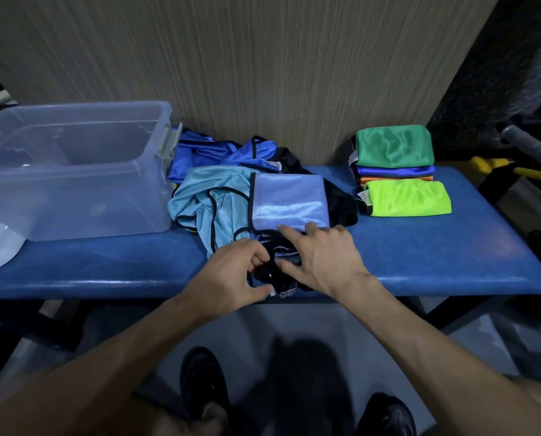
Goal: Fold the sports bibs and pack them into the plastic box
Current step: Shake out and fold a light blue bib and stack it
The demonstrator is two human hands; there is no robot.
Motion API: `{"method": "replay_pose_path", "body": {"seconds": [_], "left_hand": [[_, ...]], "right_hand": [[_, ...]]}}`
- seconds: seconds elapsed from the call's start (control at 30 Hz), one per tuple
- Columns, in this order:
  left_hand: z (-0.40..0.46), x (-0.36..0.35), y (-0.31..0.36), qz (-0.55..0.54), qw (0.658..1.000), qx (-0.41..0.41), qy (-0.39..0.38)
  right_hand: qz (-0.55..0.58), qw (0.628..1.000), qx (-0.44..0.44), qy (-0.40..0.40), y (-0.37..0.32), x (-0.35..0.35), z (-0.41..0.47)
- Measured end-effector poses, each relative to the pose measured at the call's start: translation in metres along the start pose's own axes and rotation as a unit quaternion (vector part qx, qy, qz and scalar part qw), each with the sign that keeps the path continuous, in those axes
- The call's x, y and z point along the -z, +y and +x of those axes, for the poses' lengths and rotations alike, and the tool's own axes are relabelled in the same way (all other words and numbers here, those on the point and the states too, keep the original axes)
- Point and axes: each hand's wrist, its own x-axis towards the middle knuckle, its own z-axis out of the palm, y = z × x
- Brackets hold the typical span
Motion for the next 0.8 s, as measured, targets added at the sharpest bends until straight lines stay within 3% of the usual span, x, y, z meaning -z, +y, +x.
{"method": "replay_pose_path", "body": {"seconds": [0.23,0.4,0.67,0.8], "left_hand": [[-0.007,-0.024,0.005,0.049,0.994,0.013,0.102],[-0.012,-0.021,0.004,0.042,0.993,0.002,0.113],[0.011,0.022,-0.011,0.116,0.983,-0.139,-0.001],[0.035,0.037,-0.005,0.143,0.976,-0.118,-0.110]], "right_hand": [[0.011,1.000,-0.019,-0.009,-0.003,0.002,0.000],[0.015,1.000,-0.024,-0.005,-0.003,0.003,0.001],[-0.018,1.000,0.016,0.017,-0.004,-0.003,-0.003],[-0.028,0.999,0.020,0.030,-0.005,-0.009,-0.005]]}}
